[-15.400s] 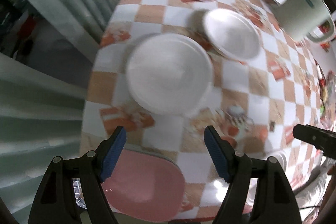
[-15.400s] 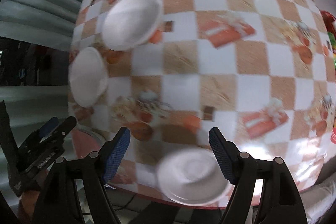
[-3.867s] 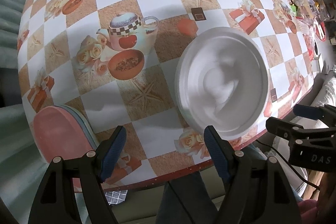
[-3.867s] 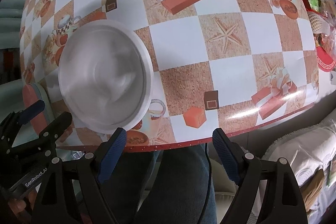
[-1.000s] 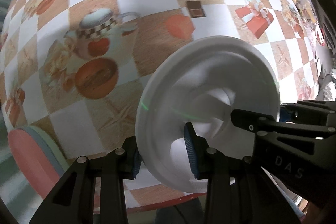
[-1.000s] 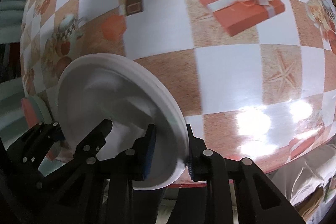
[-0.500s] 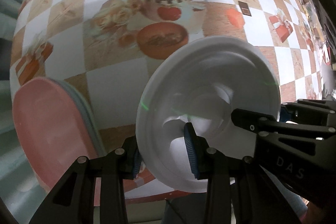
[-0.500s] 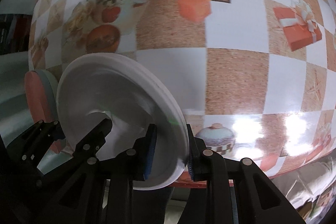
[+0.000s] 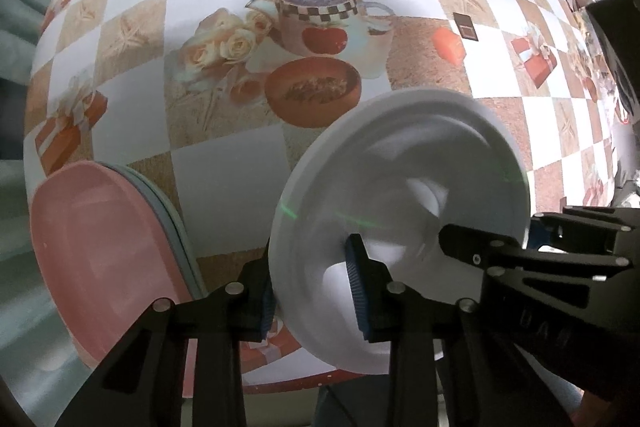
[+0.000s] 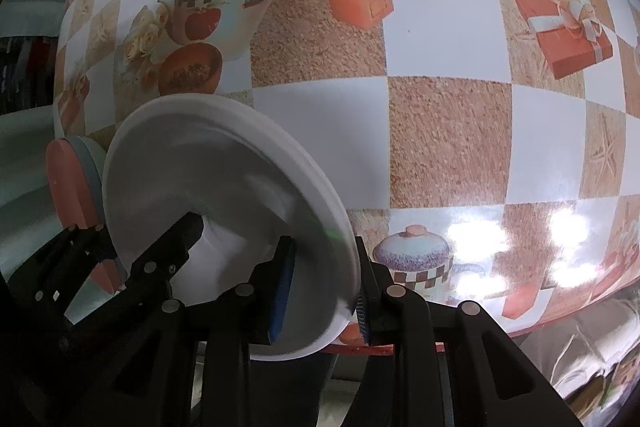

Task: Organize plates and bowls
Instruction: 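Carry the white bowl with the left tool toward the pink plate stack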

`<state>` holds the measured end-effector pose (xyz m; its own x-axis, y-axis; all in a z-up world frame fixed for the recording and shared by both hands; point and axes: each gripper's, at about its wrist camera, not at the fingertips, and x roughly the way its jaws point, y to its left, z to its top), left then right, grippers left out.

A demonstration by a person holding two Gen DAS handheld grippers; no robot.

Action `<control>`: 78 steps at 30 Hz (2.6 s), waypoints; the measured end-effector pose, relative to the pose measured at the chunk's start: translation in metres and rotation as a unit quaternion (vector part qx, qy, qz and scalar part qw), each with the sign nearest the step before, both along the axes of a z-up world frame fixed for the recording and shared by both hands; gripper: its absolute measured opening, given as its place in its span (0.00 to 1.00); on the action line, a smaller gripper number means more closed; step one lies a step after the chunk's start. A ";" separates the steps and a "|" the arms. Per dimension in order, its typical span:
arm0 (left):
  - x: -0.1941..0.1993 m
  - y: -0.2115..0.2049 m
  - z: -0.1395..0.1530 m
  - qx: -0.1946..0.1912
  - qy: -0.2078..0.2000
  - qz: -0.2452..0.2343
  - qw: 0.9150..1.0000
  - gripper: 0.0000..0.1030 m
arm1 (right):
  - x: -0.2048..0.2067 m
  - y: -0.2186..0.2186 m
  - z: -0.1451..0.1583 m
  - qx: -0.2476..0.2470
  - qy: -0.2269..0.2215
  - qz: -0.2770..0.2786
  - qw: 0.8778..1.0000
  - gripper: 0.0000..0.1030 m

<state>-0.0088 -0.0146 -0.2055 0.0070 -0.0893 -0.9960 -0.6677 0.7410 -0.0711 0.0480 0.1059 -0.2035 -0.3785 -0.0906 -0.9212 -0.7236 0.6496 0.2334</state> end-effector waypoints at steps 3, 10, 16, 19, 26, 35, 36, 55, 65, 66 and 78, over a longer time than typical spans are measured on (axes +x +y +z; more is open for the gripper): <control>-0.009 -0.005 0.005 -0.001 -0.002 0.001 1.000 0.33 | 0.002 -0.001 -0.001 0.001 0.002 0.001 1.000 0.27; -0.001 -0.001 0.003 0.004 0.001 0.002 1.000 0.34 | 0.004 -0.003 -0.003 0.002 0.004 -0.002 1.000 0.27; -0.001 0.000 0.005 0.004 0.002 0.002 1.000 0.34 | 0.005 -0.005 -0.004 0.000 0.007 -0.005 1.000 0.27; -0.001 -0.001 0.004 0.004 0.002 0.001 1.000 0.34 | 0.005 -0.006 -0.005 -0.004 0.012 -0.010 1.000 0.27; 0.001 -0.007 0.007 0.003 0.001 -0.010 1.000 0.34 | 0.009 -0.016 -0.003 -0.010 0.014 -0.020 1.000 0.27; 0.005 -0.005 0.024 0.012 -0.010 -0.014 1.000 0.34 | 0.020 -0.019 0.016 -0.002 0.005 -0.019 1.000 0.27; 0.005 -0.005 0.027 0.013 -0.012 -0.014 1.000 0.34 | 0.022 -0.019 0.020 0.001 0.004 -0.019 1.000 0.27; -0.028 0.006 0.075 0.033 -0.044 0.033 0.998 0.34 | 0.018 0.003 0.063 0.031 -0.006 0.022 0.999 0.27; -0.060 0.021 0.083 0.048 -0.046 0.082 0.994 0.34 | -0.012 0.030 0.071 0.048 -0.006 0.067 0.997 0.27; -0.065 0.022 0.084 0.050 -0.045 0.086 0.994 0.34 | -0.017 0.033 0.071 0.049 -0.005 0.071 0.996 0.27; -0.121 0.040 0.090 0.060 -0.038 0.158 0.985 0.34 | -0.070 0.072 0.073 0.059 0.001 0.145 0.988 0.27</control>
